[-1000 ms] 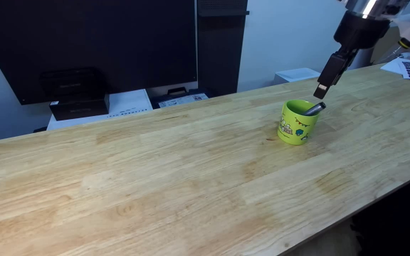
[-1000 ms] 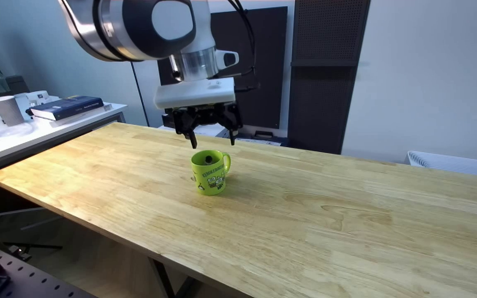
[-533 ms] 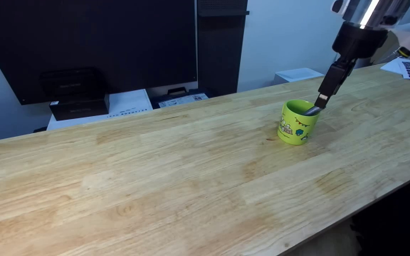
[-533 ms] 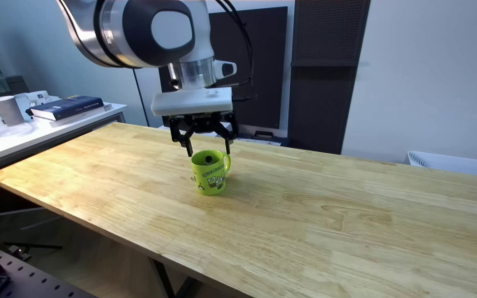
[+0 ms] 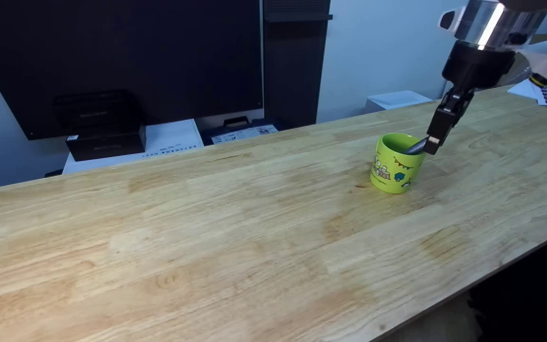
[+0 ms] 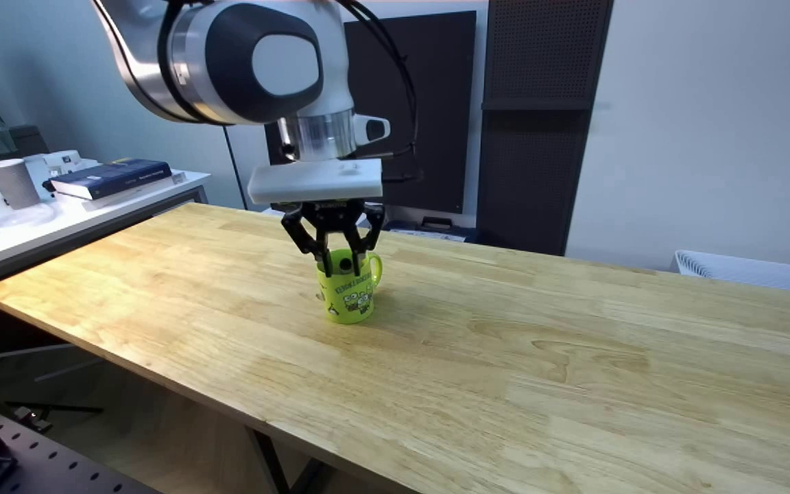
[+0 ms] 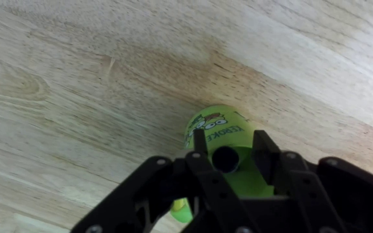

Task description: Take the marker out of the yellow mug and place it on the table

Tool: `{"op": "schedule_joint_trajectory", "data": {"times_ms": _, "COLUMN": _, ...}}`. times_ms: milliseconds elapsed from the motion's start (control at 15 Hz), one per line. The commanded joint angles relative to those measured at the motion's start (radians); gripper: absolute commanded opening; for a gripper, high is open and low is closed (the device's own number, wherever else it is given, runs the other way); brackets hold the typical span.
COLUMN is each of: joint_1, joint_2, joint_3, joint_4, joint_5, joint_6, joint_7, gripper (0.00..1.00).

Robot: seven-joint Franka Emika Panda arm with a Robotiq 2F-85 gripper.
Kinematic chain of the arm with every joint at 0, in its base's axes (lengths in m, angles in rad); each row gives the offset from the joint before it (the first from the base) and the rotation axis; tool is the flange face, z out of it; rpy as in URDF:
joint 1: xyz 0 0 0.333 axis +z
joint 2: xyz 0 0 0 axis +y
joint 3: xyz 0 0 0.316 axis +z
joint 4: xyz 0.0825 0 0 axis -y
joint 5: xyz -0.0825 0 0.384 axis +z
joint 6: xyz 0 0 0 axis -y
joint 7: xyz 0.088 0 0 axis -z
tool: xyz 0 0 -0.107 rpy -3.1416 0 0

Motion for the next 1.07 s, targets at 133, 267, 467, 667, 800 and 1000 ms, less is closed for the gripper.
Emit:
{"op": "schedule_joint_trajectory", "data": {"times_ms": 133, "joint_1": 0.002, "joint_2": -0.006, "joint_3": 0.006, "joint_4": 0.009, "joint_5": -0.009, "joint_6": -0.016, "joint_7": -0.013, "gripper": 0.01}}
{"op": "schedule_joint_trajectory", "data": {"times_ms": 267, "joint_1": 0.002, "joint_2": -0.008, "joint_3": 0.006, "joint_4": 0.011, "joint_5": -0.009, "joint_6": -0.017, "joint_7": -0.019, "gripper": 0.06}}
{"op": "schedule_joint_trajectory", "data": {"times_ms": 467, "joint_1": 0.003, "joint_2": -0.021, "joint_3": 0.007, "joint_4": 0.008, "joint_5": -0.010, "joint_6": -0.018, "joint_7": -0.027, "gripper": 0.06}}
{"op": "schedule_joint_trajectory", "data": {"times_ms": 667, "joint_1": 0.015, "joint_2": -0.076, "joint_3": -0.002, "joint_4": -0.002, "joint_5": -0.026, "joint_6": -0.010, "joint_7": -0.030, "gripper": 0.06}}
{"op": "schedule_joint_trajectory", "data": {"times_ms": 800, "joint_1": 0.026, "joint_2": -0.132, "joint_3": -0.016, "joint_4": -0.012, "joint_5": -0.047, "joint_6": -0.003, "joint_7": -0.023, "gripper": 0.06}}
{"op": "schedule_joint_trajectory", "data": {"times_ms": 1000, "joint_1": 0.038, "joint_2": -0.236, "joint_3": -0.043, "joint_4": -0.028, "joint_5": -0.054, "joint_6": -0.022, "joint_7": -0.008, "gripper": 0.06}}
